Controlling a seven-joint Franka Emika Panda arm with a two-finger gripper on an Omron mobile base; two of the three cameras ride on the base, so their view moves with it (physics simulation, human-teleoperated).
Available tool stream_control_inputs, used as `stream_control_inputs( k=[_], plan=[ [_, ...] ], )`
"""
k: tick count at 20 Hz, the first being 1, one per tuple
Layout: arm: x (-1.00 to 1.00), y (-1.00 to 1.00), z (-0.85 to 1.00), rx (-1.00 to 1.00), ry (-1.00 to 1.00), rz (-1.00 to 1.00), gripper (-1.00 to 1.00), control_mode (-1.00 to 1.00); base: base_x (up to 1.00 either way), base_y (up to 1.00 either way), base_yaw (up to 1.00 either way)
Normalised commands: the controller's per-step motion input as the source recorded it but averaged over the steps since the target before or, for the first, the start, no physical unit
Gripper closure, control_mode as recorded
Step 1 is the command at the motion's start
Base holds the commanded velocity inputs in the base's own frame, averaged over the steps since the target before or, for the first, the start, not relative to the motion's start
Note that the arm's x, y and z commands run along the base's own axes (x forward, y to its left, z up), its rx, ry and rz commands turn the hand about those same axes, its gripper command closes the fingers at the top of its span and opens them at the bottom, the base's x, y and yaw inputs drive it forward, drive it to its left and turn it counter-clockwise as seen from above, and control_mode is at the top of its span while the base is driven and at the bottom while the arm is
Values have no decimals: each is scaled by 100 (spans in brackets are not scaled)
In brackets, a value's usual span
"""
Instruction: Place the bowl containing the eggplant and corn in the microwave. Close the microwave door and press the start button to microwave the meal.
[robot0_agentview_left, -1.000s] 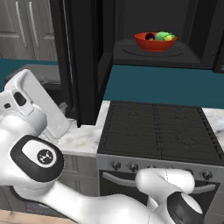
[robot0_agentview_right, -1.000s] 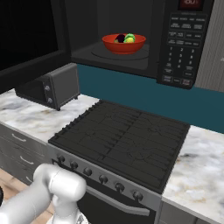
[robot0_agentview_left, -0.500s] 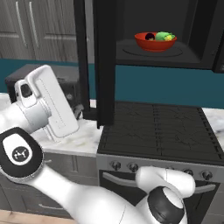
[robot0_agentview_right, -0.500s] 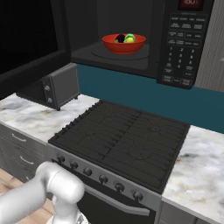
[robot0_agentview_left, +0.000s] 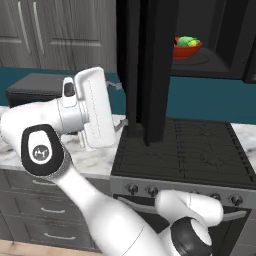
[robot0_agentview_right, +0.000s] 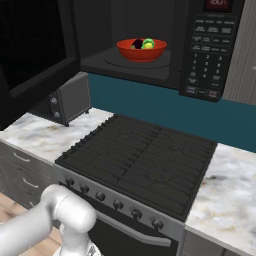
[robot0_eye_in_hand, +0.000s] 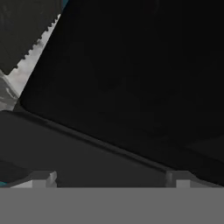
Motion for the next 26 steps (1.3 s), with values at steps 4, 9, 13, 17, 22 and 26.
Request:
stream_control_inputs(
  k=[4,9,13,17,22,26],
  plan=[
    [0,-100,0,7,-10,-11,-100,-100,0,0,0],
    [1,-100,1,11,-10,-3,-100,-100,0,0,0],
    [9,-100,0,15,-12,0,-100,-100,0,0,0],
    [27,-100,0,17,-9,4,-100,-100,0,0,0],
    [54,-100,0,17,-4,10,-100,-100,0,0,0],
    [87,-85,0,11,0,13,-100,-100,0,0,0]
  ],
)
